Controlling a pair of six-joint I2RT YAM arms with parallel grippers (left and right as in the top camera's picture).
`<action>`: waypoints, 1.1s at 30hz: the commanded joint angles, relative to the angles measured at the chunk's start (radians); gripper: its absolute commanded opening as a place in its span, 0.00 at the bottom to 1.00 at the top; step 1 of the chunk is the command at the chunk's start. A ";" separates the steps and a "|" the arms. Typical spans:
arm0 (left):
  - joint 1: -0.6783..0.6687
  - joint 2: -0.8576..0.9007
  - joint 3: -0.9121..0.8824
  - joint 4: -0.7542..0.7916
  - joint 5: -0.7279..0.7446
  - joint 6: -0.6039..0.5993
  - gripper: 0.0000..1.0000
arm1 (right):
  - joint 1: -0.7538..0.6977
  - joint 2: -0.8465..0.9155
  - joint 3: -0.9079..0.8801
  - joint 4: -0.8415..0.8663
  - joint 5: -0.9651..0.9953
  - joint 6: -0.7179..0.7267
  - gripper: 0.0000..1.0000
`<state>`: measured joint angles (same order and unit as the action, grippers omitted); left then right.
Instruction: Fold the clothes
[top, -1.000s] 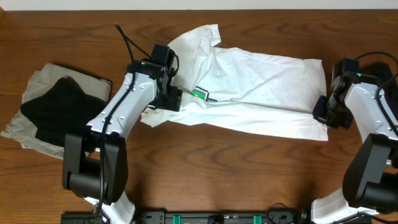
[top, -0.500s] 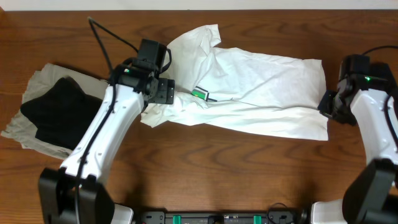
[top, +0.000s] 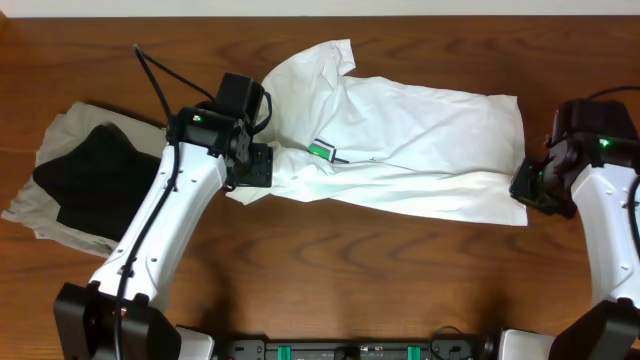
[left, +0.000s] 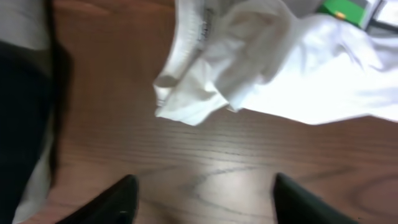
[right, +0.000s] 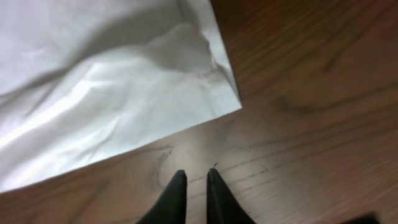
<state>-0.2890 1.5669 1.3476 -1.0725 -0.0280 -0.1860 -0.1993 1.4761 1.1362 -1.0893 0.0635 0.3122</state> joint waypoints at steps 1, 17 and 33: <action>-0.014 -0.005 -0.022 -0.004 0.044 0.001 0.51 | 0.011 -0.002 -0.078 0.053 -0.032 -0.021 0.05; -0.032 -0.005 -0.068 0.003 0.052 0.000 0.41 | 0.013 0.037 -0.346 0.661 -0.030 0.059 0.08; -0.032 -0.005 -0.068 -0.009 0.156 0.001 0.54 | -0.016 0.146 -0.354 0.964 0.000 0.075 0.17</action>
<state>-0.3164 1.5669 1.2850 -1.0714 0.0929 -0.1837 -0.2016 1.6203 0.7841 -0.1562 0.0433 0.3763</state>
